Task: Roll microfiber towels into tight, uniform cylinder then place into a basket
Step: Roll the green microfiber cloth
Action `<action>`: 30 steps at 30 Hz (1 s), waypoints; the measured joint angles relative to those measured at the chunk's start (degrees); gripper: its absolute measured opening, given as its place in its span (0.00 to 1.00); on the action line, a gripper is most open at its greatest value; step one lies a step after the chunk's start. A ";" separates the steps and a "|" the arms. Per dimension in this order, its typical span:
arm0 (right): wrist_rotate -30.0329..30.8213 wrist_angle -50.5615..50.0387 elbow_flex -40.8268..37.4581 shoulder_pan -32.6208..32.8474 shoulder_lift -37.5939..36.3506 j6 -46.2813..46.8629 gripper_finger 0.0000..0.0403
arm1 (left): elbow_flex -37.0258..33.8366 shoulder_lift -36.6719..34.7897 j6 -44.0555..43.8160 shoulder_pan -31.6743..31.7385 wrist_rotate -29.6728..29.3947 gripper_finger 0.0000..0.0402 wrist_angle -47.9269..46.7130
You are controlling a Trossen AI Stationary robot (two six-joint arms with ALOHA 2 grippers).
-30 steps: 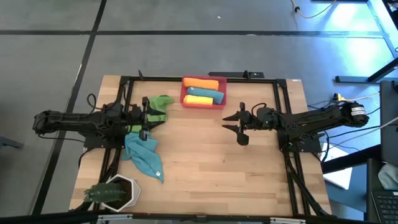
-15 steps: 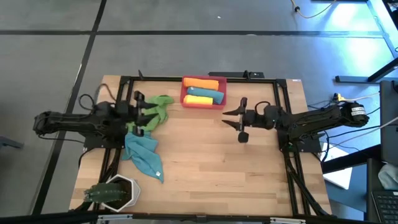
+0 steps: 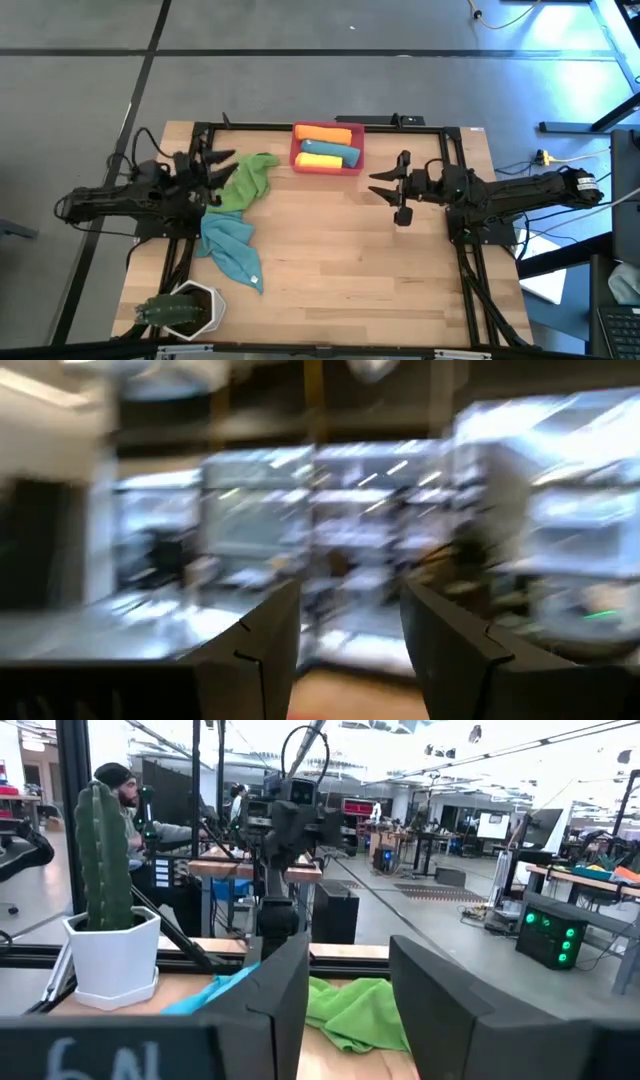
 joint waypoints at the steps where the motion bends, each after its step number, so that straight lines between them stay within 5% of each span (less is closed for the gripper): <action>1: 0.00 -0.20 0.00 0.00 -0.13 0.01 0.35 | 1.85 -0.03 0.11 0.00 -2.61 0.40 -3.76; 9: 0.00 -6.38 0.00 0.00 -3.33 -1.06 0.35 | 13.62 -0.29 -2.90 -0.05 1.84 0.40 -28.69; 18: -0.01 -12.31 0.03 0.00 -11.03 -1.31 0.35 | 14.95 -0.37 -2.74 -0.02 1.84 0.40 -28.76; 30: -0.02 -13.25 0.04 0.00 -10.86 -1.33 0.35 | 14.95 -0.37 -2.69 0.00 1.89 0.40 -28.86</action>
